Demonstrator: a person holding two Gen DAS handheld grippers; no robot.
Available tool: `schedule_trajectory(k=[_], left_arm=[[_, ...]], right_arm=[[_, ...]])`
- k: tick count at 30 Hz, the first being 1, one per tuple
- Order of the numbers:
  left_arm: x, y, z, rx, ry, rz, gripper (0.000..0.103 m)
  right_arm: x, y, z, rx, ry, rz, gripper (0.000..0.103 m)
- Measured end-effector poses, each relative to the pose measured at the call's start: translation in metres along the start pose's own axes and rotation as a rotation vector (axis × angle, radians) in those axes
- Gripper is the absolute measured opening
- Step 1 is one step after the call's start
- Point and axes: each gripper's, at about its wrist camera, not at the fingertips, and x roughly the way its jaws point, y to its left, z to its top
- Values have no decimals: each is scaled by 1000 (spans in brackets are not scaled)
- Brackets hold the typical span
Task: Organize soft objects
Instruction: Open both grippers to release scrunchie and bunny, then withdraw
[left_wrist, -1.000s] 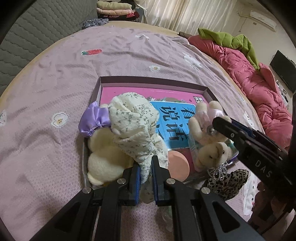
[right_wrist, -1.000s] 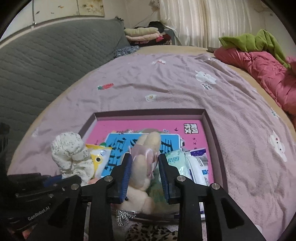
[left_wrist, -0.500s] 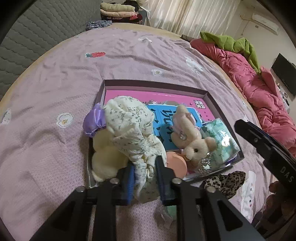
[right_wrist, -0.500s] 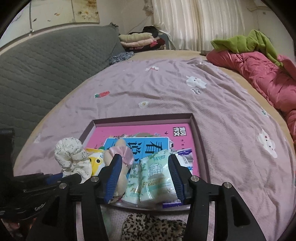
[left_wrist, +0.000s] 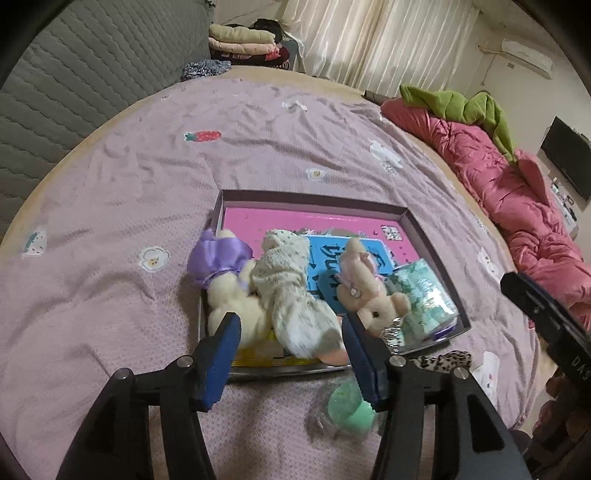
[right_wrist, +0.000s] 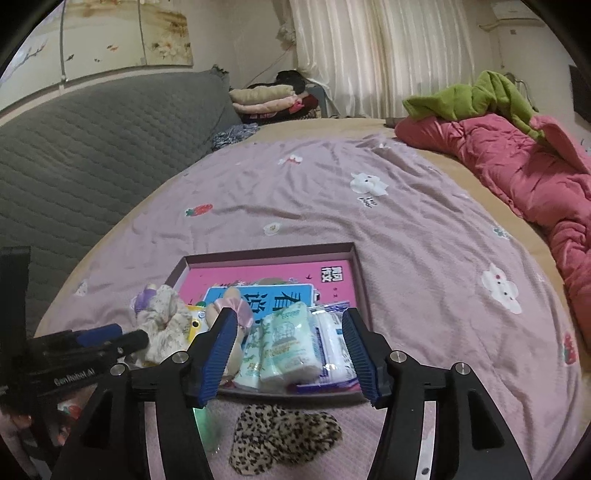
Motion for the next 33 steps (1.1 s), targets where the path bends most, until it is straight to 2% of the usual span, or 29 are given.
schedule_trajectory(k=[14,23,31,33], left_arm=[[-33,-20,-28,49,-1,-17,57],[-33,-34,-55,65,51,-43,57],[-29,-40,-65,71,79,-43,57],[-26,-41,-67,70,86,-45,57]], right_arm=[[-37,-11,-29,33,14,17,68],[-40,-13,-56,39,70,21,68],[-34,-9,-71,14,107,32,69],[-29,-8,-76,14,123,38,72]])
